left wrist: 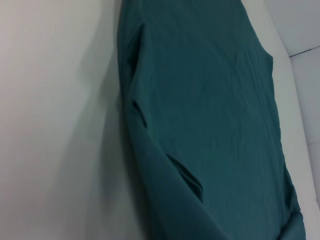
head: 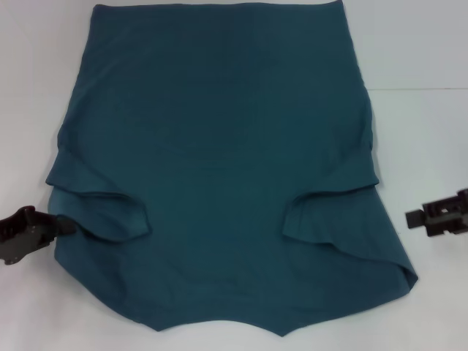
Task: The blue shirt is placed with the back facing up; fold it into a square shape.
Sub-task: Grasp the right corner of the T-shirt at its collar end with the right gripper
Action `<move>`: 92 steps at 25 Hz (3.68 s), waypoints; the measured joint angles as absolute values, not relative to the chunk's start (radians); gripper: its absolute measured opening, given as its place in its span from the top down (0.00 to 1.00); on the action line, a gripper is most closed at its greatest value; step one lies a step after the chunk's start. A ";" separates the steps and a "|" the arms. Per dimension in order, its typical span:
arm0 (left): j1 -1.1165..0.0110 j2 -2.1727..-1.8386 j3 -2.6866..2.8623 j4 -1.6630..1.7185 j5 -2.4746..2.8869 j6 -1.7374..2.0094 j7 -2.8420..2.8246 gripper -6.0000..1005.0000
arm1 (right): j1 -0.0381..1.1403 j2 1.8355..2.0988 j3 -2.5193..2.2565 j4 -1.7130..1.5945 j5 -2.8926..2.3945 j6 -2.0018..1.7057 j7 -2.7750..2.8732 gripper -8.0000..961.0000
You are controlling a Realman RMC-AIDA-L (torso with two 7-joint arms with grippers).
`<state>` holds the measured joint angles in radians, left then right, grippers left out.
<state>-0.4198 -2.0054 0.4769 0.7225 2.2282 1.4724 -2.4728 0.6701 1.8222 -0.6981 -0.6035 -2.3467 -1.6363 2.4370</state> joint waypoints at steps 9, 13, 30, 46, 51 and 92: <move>-0.431 -2.005 0.477 0.723 2.227 1.468 -2.472 0.98 | 0.657 1.832 -0.700 -0.608 -2.443 -1.619 2.338 0.29; -0.430 -2.005 0.477 0.723 2.227 1.468 -2.472 0.98 | 0.657 1.849 -0.702 -0.608 -2.462 -1.593 2.307 0.29; -0.425 -2.008 0.477 0.718 2.227 1.467 -2.472 0.98 | 0.686 1.903 -0.737 -0.604 -2.521 -1.526 2.273 0.29; -0.423 -2.009 0.477 0.717 2.227 1.459 -2.473 0.98 | 0.699 1.922 -0.788 -0.603 -2.522 -1.526 2.303 0.29; -0.423 -2.010 0.477 0.716 2.227 1.457 -2.473 0.98 | 0.700 1.919 -0.782 -0.606 -2.522 -1.518 2.317 0.29; -0.423 -2.010 0.477 0.715 2.227 1.445 -2.474 0.98 | 0.745 1.965 -0.811 -0.601 -2.512 -1.525 2.360 0.43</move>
<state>-0.4228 -2.0096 0.4770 0.7148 2.2274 1.4445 -2.4737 0.7450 1.9653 -0.8114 -0.6012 -2.5124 -1.5253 2.3600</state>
